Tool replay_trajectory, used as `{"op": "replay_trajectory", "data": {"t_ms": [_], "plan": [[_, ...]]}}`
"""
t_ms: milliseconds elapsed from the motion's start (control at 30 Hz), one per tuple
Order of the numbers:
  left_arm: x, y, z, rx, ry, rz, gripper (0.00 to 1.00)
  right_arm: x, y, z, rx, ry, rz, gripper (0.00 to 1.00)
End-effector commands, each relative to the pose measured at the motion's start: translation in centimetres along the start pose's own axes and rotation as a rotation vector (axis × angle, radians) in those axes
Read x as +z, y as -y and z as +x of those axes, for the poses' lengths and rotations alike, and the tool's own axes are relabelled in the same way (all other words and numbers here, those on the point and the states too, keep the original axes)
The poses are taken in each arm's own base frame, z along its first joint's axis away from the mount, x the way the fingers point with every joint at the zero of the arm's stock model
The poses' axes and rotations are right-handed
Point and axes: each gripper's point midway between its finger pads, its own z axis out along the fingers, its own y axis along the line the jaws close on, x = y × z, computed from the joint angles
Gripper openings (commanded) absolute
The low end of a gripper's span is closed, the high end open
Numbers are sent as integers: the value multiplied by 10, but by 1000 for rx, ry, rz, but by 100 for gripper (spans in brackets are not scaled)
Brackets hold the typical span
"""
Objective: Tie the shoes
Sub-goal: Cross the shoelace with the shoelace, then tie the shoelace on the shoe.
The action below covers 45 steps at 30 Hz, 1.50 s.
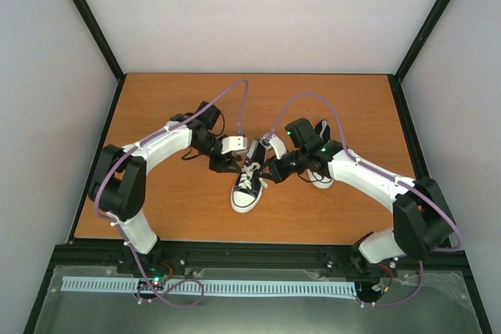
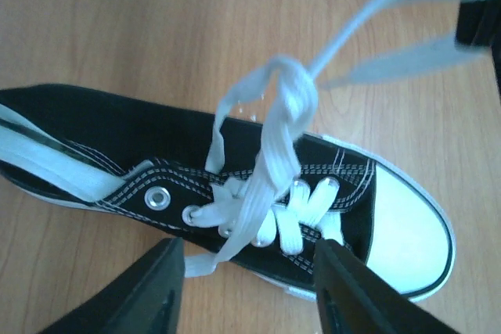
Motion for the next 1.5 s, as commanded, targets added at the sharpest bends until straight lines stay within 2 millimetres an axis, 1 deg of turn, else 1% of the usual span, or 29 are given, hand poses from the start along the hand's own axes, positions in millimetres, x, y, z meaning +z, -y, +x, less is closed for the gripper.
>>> {"op": "replay_trajectory", "data": {"t_ms": [0, 33, 67, 100, 133, 233, 367, 500, 600, 733, 800, 867, 967, 1033, 1067, 1100, 1300, 1467], "plan": [[4, -2, 13, 7, -80, 53, 53, 1, 17, 18, 16, -82, 78, 3], [6, -8, 17, 15, -99, 28, 56, 2, 17, 16, 11, -75, 74, 3], [8, -15, 21, 26, -113, -1, 69, 2, 18, 14, 5, -71, 75, 3], [11, -21, 26, 46, -126, -32, 78, 2, 19, 13, 3, -70, 78, 3], [12, -23, 27, 64, -128, -37, 82, 2, 20, 12, 1, -67, 80, 3], [21, -27, 30, 98, -124, -34, 83, 0, 25, 9, -4, -55, 84, 3], [33, -48, 35, 95, -128, -92, 77, -3, 28, 5, -6, -38, 79, 3], [46, -45, 48, 137, -185, -73, 76, -8, 32, 1, 3, -18, 78, 3], [48, -43, 51, 151, -198, -68, 74, -9, 36, 0, 9, -8, 77, 3], [48, -39, 51, 144, -198, -66, 68, -7, 39, 0, 18, 1, 71, 3], [48, -35, 51, 131, -199, -61, 61, -8, 40, 0, 25, 5, 72, 3], [48, -29, 53, 121, -196, -61, 52, -9, 42, -1, 28, 13, 71, 3], [45, -28, 51, 103, -182, -83, 36, -11, 43, -2, 31, 25, 69, 3], [43, -28, 48, 89, -173, -86, 17, -12, 45, -2, 36, 29, 71, 3], [42, -27, 47, 79, -168, -84, 8, -13, 45, -2, 38, 31, 73, 3], [41, -26, 45, 73, -162, -87, 2, -14, 46, -3, 38, 34, 74, 3], [33, -25, 41, 41, -146, -116, 1, -23, 48, 0, 43, 47, 94, 3], [18, -31, 49, 34, -188, -170, 1, -31, 53, 2, 52, 55, 113, 3]]}}
